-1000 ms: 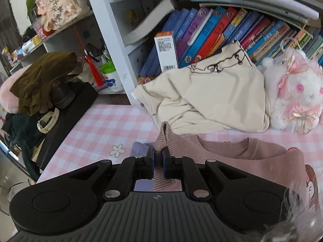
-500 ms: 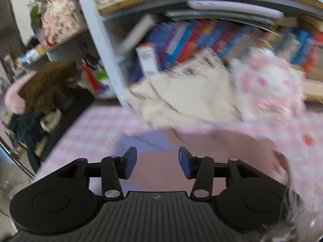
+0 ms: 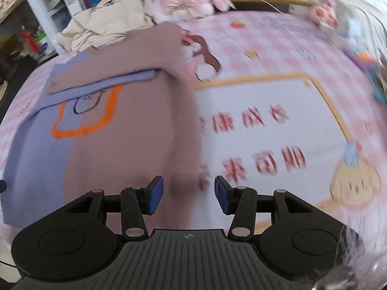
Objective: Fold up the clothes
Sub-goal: 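Pinch the lavender side edge with the left gripper while the right gripper pinches the mauve edge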
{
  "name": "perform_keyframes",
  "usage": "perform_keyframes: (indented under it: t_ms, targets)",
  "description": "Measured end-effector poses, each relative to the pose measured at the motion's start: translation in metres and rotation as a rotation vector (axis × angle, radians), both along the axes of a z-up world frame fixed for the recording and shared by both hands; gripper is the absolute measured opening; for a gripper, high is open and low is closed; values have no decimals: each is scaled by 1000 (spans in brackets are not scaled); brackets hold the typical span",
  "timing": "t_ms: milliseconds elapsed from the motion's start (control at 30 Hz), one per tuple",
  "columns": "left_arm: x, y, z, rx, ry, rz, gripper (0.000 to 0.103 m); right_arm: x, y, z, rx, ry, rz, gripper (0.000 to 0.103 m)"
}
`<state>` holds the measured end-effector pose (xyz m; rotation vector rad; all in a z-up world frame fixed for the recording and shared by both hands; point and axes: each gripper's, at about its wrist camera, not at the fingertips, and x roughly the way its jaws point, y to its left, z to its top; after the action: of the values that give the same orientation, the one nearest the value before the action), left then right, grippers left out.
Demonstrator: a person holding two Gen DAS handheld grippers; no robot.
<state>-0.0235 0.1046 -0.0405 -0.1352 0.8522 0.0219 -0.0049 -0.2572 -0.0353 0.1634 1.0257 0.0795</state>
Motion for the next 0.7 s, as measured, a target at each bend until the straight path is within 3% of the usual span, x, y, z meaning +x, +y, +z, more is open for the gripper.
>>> perform_keyframes:
  t_ms: [200, 267, 333, 400, 500, 567, 633, 667, 700]
  targets:
    - [-6, -3, -2, -45, 21, 30, 92, -25, -9, -4, 51, -5, 27, 45]
    - [-5, 0, -4, -75, 39, 60, 80, -28, -10, -7, 71, -5, 47, 43]
    - [-5, 3, -6, -105, 58, 90, 58, -28, -11, -10, 80, -10, 55, 42]
    - [-4, 6, -8, -135, 76, 120, 43, -28, -10, -10, 99, -14, 63, 41]
    - [-3, 9, -12, -173, 102, 162, 41, -30, -7, -11, 88, -23, 90, 38]
    - [0, 6, -13, -157, 104, 165, 34, -31, -4, -11, 55, -33, 113, 28]
    - [4, 5, -13, -142, 105, 168, 9, -31, -5, -12, 51, -39, 117, 18]
    - [4, 5, -13, -141, 109, 177, 6, -29, -6, -13, 71, -31, 115, 9]
    - [3, 4, -11, -147, 102, 180, 5, -28, -8, -10, 107, -30, 106, 7]
